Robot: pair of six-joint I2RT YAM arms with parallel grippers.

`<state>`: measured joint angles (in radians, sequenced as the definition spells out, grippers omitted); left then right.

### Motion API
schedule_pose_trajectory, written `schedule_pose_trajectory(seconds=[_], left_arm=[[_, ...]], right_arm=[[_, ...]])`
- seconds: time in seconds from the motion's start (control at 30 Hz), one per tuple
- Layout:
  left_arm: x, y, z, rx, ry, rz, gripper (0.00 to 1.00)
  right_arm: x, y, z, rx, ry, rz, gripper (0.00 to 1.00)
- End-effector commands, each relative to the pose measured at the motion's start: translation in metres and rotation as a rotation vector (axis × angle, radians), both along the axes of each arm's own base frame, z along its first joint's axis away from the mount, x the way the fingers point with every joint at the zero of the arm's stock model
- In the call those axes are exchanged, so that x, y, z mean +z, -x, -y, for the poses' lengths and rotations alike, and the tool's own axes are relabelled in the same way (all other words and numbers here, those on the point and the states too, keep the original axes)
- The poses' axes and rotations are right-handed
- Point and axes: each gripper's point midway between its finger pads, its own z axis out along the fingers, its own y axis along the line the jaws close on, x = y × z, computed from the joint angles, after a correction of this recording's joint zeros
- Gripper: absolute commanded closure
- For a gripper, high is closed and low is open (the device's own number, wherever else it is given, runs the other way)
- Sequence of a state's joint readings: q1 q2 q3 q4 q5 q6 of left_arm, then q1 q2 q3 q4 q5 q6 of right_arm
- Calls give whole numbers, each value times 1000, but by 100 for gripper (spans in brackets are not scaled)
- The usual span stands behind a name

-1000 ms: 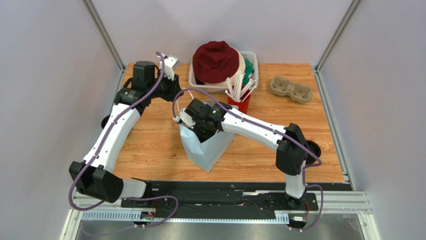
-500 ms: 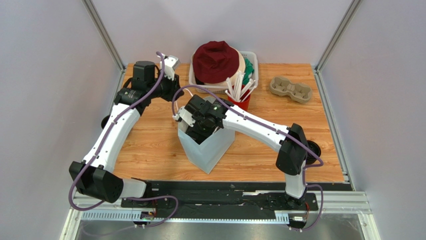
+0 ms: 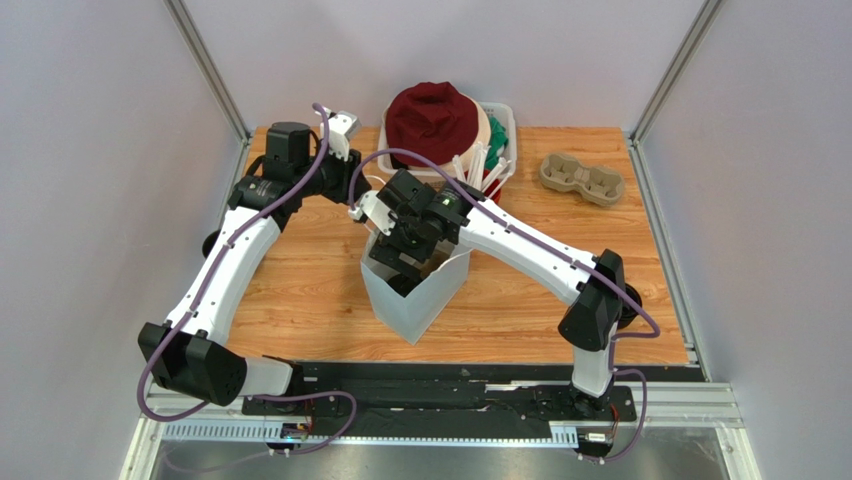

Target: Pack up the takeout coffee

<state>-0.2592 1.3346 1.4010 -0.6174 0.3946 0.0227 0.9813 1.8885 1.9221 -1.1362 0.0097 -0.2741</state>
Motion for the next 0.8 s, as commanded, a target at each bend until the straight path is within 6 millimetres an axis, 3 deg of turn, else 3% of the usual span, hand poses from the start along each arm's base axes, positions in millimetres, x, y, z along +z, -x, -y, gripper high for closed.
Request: schedule_pose_trajectory(seconds=[0.0, 0.3, 0.43, 0.53, 0.63, 0.7, 0.77], left_arm=[[28, 4, 2, -18, 38, 60, 52], [35, 6, 5, -44, 42, 62, 39], [39, 8, 7, -57, 45, 62, 34], [42, 10, 8, -69, 46, 63, 29], [45, 11, 9, -82, 47, 58, 23], [47, 12, 10, -90, 50, 62, 18], [48, 15, 10, -95, 52, 60, 12]], right_arm=[[60, -9, 6, -27, -110, 102, 12], [117, -28, 22, -103, -235, 185, 11], [154, -47, 35, -185, -335, 248, 11], [179, -66, 55, -282, -412, 291, 11], [204, -92, 89, -405, -476, 351, 11], [213, -101, 104, -452, -501, 384, 12], [210, -115, 124, -512, -497, 393, 13]])
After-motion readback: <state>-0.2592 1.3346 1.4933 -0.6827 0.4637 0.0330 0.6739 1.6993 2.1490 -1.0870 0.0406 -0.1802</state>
